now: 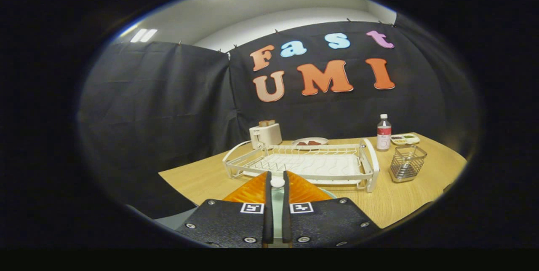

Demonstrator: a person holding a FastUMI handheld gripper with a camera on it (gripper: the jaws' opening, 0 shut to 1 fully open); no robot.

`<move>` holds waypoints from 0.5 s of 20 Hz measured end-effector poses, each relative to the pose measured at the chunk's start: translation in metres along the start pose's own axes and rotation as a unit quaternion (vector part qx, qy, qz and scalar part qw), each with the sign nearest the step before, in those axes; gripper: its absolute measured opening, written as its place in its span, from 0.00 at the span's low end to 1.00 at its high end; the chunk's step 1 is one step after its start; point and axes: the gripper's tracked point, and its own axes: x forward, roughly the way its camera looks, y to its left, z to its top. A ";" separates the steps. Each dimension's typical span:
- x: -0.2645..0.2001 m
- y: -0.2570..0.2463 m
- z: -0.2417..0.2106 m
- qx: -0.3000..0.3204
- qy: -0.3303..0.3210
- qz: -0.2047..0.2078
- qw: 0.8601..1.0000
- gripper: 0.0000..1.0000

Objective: Take the plate from the dish rack, then take the spoon from the basket and place it into the plate.

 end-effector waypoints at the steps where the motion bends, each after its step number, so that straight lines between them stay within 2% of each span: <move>1: 0.000 -0.002 -0.008 0.000 0.010 0.000 1.000 0.08; 5: 0.002 -0.008 -0.022 0.016 0.023 -0.004 1.000 0.08; 8: 0.003 -0.016 -0.044 0.017 0.061 -0.015 0.998 0.12; 10: 0.004 -0.021 -0.055 0.008 0.077 -0.023 0.997 0.20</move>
